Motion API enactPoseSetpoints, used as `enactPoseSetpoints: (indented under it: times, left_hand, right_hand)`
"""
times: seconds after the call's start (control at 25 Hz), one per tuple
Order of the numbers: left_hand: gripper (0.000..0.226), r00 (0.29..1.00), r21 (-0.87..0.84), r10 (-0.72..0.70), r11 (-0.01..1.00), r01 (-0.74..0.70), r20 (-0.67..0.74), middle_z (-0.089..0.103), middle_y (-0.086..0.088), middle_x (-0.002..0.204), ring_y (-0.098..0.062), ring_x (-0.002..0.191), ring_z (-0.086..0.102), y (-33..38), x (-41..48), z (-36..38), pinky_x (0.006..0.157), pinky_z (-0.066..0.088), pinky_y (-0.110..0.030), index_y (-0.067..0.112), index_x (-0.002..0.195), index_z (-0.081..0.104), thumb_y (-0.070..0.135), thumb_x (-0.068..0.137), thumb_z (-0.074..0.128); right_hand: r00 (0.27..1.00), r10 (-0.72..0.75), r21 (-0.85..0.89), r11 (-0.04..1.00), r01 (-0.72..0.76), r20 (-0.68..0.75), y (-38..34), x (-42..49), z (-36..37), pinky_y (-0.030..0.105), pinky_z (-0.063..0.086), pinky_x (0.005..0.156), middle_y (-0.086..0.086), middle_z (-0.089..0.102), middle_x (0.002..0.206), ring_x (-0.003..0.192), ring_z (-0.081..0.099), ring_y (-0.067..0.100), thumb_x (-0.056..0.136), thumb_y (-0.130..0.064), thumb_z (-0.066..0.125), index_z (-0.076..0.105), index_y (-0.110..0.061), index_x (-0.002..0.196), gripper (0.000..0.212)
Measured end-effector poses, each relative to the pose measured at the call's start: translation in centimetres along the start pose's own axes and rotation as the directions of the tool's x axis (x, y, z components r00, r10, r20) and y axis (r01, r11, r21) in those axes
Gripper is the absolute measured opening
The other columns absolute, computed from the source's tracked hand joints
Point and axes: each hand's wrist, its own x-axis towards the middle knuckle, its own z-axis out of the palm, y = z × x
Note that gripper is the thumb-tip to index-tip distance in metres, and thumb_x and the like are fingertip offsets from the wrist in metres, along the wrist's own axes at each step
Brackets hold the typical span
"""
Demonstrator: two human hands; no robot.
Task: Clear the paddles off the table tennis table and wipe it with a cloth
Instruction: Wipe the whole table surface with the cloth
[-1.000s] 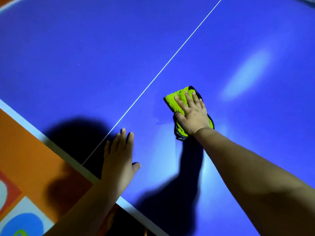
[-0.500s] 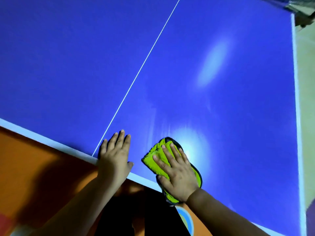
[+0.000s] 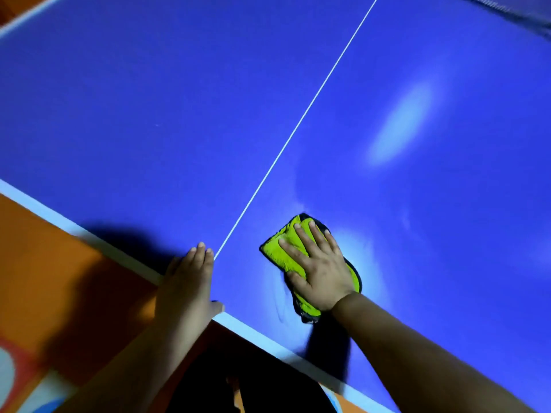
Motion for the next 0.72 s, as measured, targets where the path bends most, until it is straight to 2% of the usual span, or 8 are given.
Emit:
enactPoseSetpoints:
  times: [0.08, 0.12, 0.2, 0.28, 0.4, 0.6, 0.68, 0.72]
  left_hand:
    - [0.116, 0.999, 0.002, -0.005, 1.000, 0.005, 0.052, 0.043, -0.015, 0.142, -0.025, 0.127, 0.047, -0.3, 0.3, 0.5, 0.098, 0.041, -0.044, 0.003, 0.132, 0.050, 0.045, 0.031, 0.088]
    - [0.115, 1.000, -0.020, -0.010, 1.000, 0.010, 0.027, 0.054, -0.017, 0.131, -0.028, 0.116, 0.057, -0.6, 0.4, 1.0, 0.089, 0.048, -0.046, 0.001, 0.121, 0.060, 0.041, 0.017, 0.088]
    - [0.114, 0.999, -0.030, -0.026, 0.999, 0.027, 0.028, 0.061, -0.015, 0.123, -0.026, 0.108, 0.062, -1.0, 0.8, 1.5, 0.087, 0.049, -0.043, 0.002, 0.113, 0.066, 0.039, 0.007, 0.085]
    - [0.115, 0.999, -0.047, -0.032, 0.998, 0.034, 0.042, 0.061, -0.013, 0.124, -0.024, 0.110, 0.061, -1.0, 1.0, 1.6, 0.096, 0.037, -0.038, 0.004, 0.115, 0.065, 0.040, 0.007, 0.083]
    - [0.119, 0.997, -0.059, -0.035, 0.998, 0.039, 0.071, 0.058, -0.011, 0.128, -0.023, 0.115, 0.058, -1.2, 1.1, 2.0, 0.096, 0.027, -0.035, 0.007, 0.118, 0.064, 0.042, 0.007, 0.083]
    - [0.122, 0.997, -0.098, -0.058, 0.993, 0.062, 0.046, 0.053, -0.005, 0.133, -0.018, 0.118, 0.056, -1.0, 1.2, 1.2, 0.094, 0.045, -0.035, 0.012, 0.123, 0.061, 0.052, 0.010, 0.084]
    - [0.119, 0.997, -0.062, -0.076, 0.995, 0.078, 0.035, 0.037, -0.002, 0.147, -0.014, 0.131, 0.041, -0.6, 0.8, 0.4, 0.103, 0.037, -0.036, 0.016, 0.137, 0.046, 0.053, 0.031, 0.085]
    - [0.114, 0.997, -0.057, -0.077, 0.995, 0.077, 0.015, 0.018, 0.002, 0.155, -0.011, 0.140, 0.023, -0.4, 0.7, 0.1, 0.111, 0.024, -0.033, 0.020, 0.146, 0.027, 0.051, 0.051, 0.080]
  right_hand:
    - [1.000, -0.021, -0.001, 1.000, 0.021, -0.002, 1.6, 4.7, -0.6, 0.047, 0.012, 0.117, 0.003, 0.025, 0.157, 0.146, 0.016, 0.029, 0.085, -0.051, 0.040, 0.031, -0.041, 0.146, 0.062]
    - [1.000, -0.026, -0.003, 1.000, 0.026, 0.000, 2.2, 7.0, -0.9, 0.047, 0.013, 0.117, 0.003, 0.025, 0.157, 0.146, 0.015, 0.029, 0.084, -0.052, 0.039, 0.031, -0.041, 0.146, 0.063]
    - [0.999, -0.040, -0.009, 0.999, 0.040, 0.002, 3.3, 11.2, -1.6, 0.047, 0.012, 0.117, 0.003, 0.024, 0.157, 0.147, 0.014, 0.029, 0.082, -0.054, 0.036, 0.031, -0.040, 0.146, 0.065]
    - [0.999, -0.047, -0.013, 0.999, 0.047, 0.010, 4.1, 14.8, -2.1, 0.045, 0.007, 0.117, 0.003, 0.022, 0.158, 0.147, 0.011, 0.029, 0.080, -0.056, 0.031, 0.031, -0.040, 0.146, 0.068]
    - [1.000, -0.008, -0.022, 1.000, 0.009, 0.023, 4.9, 19.4, -2.5, 0.042, 0.001, 0.117, -0.001, 0.013, 0.161, 0.148, 0.002, 0.026, 0.079, -0.061, 0.023, 0.023, -0.044, 0.147, 0.071]
    - [0.996, 0.063, -0.064, 0.996, -0.059, 0.068, 4.2, 22.0, -2.5, 0.043, -0.002, 0.118, 0.000, 0.004, 0.162, 0.148, -0.004, 0.026, 0.087, -0.053, 0.032, 0.015, -0.043, 0.150, 0.066]
    - [0.996, 0.060, -0.080, 0.995, -0.056, 0.058, 2.7, 20.4, -2.0, 0.043, -0.001, 0.118, 0.002, 0.004, 0.162, 0.148, -0.003, 0.028, 0.083, -0.053, 0.025, 0.015, -0.040, 0.150, 0.069]
    - [0.997, 0.048, -0.083, 0.996, -0.044, 0.054, 1.6, 19.3, -1.7, 0.044, 0.000, 0.118, 0.003, 0.004, 0.161, 0.148, -0.003, 0.029, 0.080, -0.055, 0.020, 0.015, -0.039, 0.151, 0.072]
